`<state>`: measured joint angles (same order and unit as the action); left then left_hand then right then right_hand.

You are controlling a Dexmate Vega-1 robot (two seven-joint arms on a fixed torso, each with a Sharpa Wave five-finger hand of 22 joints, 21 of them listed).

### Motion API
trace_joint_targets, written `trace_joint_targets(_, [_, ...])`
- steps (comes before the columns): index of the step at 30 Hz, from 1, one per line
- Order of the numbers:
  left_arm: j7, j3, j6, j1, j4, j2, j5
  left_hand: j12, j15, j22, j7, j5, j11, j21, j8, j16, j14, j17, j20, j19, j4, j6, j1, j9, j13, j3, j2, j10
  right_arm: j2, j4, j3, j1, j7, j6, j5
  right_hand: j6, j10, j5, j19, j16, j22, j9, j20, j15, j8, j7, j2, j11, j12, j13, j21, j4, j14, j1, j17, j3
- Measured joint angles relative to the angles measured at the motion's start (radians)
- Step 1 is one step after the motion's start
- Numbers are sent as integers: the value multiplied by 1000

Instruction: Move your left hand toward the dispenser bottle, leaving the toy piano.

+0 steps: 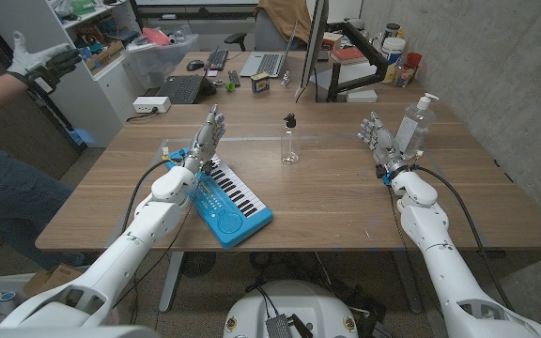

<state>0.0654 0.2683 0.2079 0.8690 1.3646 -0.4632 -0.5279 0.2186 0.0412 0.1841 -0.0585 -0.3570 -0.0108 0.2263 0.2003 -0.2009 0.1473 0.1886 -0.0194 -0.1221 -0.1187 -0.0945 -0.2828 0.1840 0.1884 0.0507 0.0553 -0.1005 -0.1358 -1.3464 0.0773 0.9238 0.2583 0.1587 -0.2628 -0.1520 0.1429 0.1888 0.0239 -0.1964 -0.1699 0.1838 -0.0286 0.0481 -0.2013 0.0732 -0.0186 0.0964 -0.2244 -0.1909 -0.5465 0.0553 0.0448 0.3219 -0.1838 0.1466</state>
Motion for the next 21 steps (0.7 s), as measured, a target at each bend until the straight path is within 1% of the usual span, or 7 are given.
trace_joint_targets(2, [-1,-1,-1,1,4,-1,2,0,0,0,7,0,0,0,0,0,0,0,9,-1,0,-3,-4,0,2,0,1,0,3,0,3,1,3,0,3,0,0,0,0,0,0,0,0,0,0,0,0,0,0,0,7,0,0,0,0,0])
trace_joint_targets(5, [-6,-1,-5,3,13,-7,11,0,-9,0,51,0,23,0,0,0,-9,0,22,0,19,3,-38,0,5,1,1,11,8,0,8,3,5,0,6,0,0,0,0,0,0,0,0,0,0,0,0,0,0,0,7,0,0,0,0,0])
trace_joint_targets(7, [-9,-1,-5,4,17,-10,17,0,-16,0,68,0,34,0,0,0,-9,0,25,3,22,7,-46,0,5,3,1,12,11,0,11,5,7,0,8,0,0,0,0,0,0,0,0,0,0,0,-3,0,0,0,10,0,0,-3,0,0])
trace_joint_targets(15, [-18,-2,-5,9,29,-18,35,0,-21,0,79,0,34,0,0,0,-14,0,25,3,29,18,-54,0,5,2,1,12,17,-5,19,10,13,-1,13,0,0,0,-4,0,0,0,4,0,0,0,-6,0,0,0,14,0,0,-6,0,0])
trace_joint_targets(17, [-21,-2,-5,9,32,-20,40,0,-22,0,81,0,34,0,7,0,-14,0,25,3,31,20,-55,0,5,3,3,12,18,-6,22,11,15,-1,13,0,0,0,-4,0,0,0,4,0,0,0,-6,0,0,0,14,0,0,-6,0,0])
trace_joint_targets(18, [-22,-2,-5,9,33,-20,42,0,-22,0,87,0,37,0,8,0,-14,0,25,3,31,26,-61,0,5,2,2,14,18,-6,23,11,15,-1,14,0,0,0,-4,0,0,0,4,0,0,0,-6,0,0,0,14,0,0,-6,0,0])
trace_joint_targets(21, [-29,-2,-5,9,37,-24,53,0,-37,0,128,0,61,0,8,0,-14,0,36,4,44,41,-80,0,5,1,1,17,19,-6,25,11,18,-1,14,-5,0,0,-4,0,0,0,4,0,0,-5,-6,0,0,0,14,0,0,-6,0,0])
